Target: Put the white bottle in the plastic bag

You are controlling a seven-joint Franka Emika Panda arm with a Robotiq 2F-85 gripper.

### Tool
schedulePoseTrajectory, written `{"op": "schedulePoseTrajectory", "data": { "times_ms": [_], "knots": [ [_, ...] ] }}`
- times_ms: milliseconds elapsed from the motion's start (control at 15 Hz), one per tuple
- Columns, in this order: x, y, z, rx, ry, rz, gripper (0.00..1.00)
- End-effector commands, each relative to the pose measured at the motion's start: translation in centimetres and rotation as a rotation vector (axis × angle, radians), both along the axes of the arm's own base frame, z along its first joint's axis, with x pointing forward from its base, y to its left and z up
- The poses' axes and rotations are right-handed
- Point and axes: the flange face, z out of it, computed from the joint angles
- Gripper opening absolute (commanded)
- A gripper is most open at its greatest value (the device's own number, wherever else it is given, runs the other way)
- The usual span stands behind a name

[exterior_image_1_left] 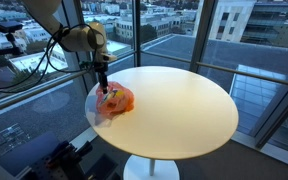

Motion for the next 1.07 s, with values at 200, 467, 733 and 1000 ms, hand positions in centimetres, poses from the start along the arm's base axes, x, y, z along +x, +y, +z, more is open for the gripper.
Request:
{"op": "schedulePoseTrajectory", "data": {
  "times_ms": [200,467,733,1000],
  "knots": [
    [-0.30,0.08,-0.72,0.011,-0.018,-0.036,0.75],
    [-0.10,0.01,-1.15,0.010,-0.022,-0.046,0.51],
    [0.11,-0.24,-0.94,0.010,-0.025,-0.053,0.21],
    [0.23,-0.56,-0.31,0.013,-0.031,-0.054,0.00]
  ]
}}
